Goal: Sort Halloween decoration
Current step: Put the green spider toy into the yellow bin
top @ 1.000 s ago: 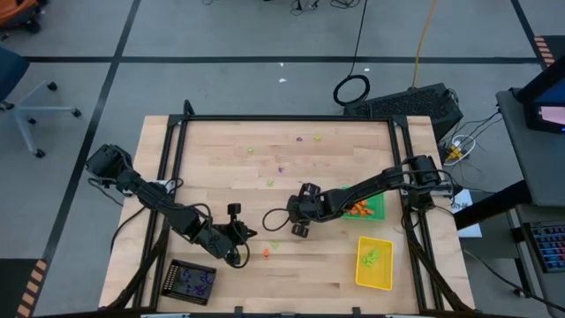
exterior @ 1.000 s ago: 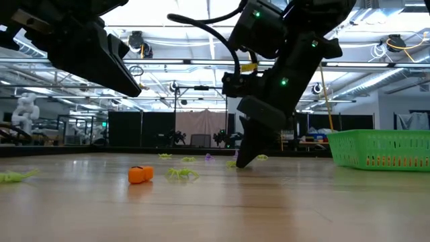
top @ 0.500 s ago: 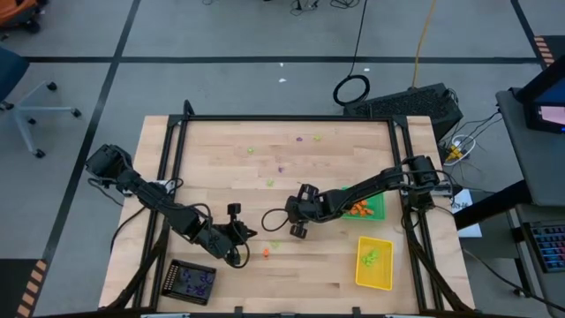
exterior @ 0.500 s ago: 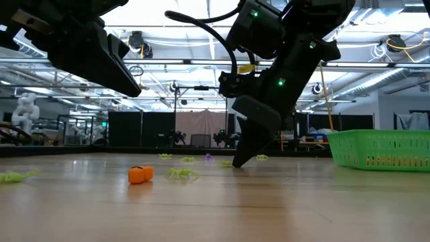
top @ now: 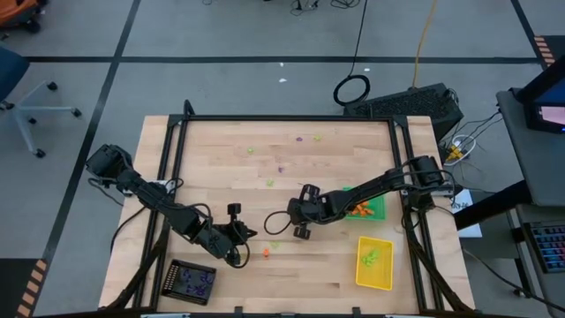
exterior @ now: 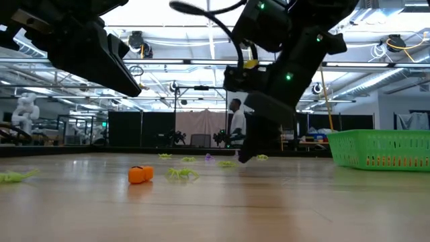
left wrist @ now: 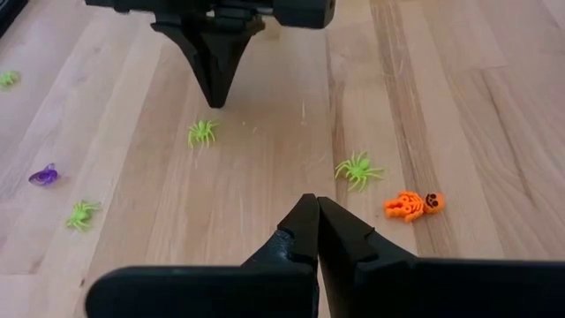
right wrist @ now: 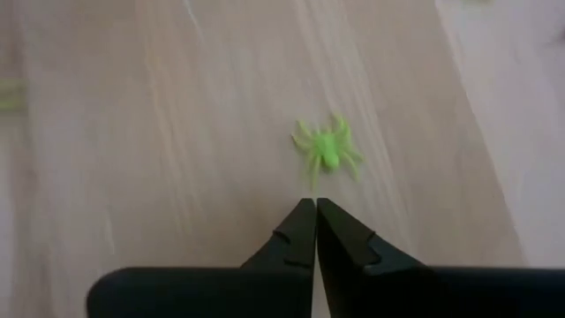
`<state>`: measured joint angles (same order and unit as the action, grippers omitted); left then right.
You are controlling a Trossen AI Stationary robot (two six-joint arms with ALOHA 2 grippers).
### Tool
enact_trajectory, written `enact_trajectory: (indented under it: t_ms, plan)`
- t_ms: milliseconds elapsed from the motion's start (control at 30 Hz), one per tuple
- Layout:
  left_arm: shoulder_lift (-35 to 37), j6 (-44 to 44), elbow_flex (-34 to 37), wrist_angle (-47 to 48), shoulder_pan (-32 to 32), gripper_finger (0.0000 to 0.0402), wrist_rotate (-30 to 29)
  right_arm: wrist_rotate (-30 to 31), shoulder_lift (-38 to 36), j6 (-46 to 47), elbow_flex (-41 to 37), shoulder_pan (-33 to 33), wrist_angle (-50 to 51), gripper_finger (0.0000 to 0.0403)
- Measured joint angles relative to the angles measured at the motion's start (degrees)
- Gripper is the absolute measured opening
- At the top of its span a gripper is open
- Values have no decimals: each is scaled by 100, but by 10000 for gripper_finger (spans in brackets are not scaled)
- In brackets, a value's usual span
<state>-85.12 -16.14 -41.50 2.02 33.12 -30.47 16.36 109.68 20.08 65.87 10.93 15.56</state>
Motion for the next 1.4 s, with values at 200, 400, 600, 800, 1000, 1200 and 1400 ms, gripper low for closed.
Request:
enact_trajectory:
  t_ms: [200, 400, 600, 800, 1000, 1200, 1400]
  plan:
    - [0, 0, 0, -2, 0, 6, 0, 139, -14, -486, 8, -1, -382, 16]
    - [0, 2, 0, -3, 0, 6, -1, -95, -21, -1291, 15, -111, -907, 100]
    - [0, 0, 0, -4, 0, 6, -1, -315, 159, -1571, 17, -350, -913, 182]
    - [0, 0, 0, -2, 0, 6, -1, -631, 320, -1546, 32, -477, -938, 206]
    - [0, 0, 0, -2, 0, 6, 1, -610, 327, -1341, 41, -490, -738, 181]
    - [0, 0, 0, -2, 0, 6, 1, -734, 333, -1327, 41, -489, -702, 123]
    - [0, 0, 0, -2, 0, 6, -1, -771, 336, -1327, 39, -488, -698, 82]
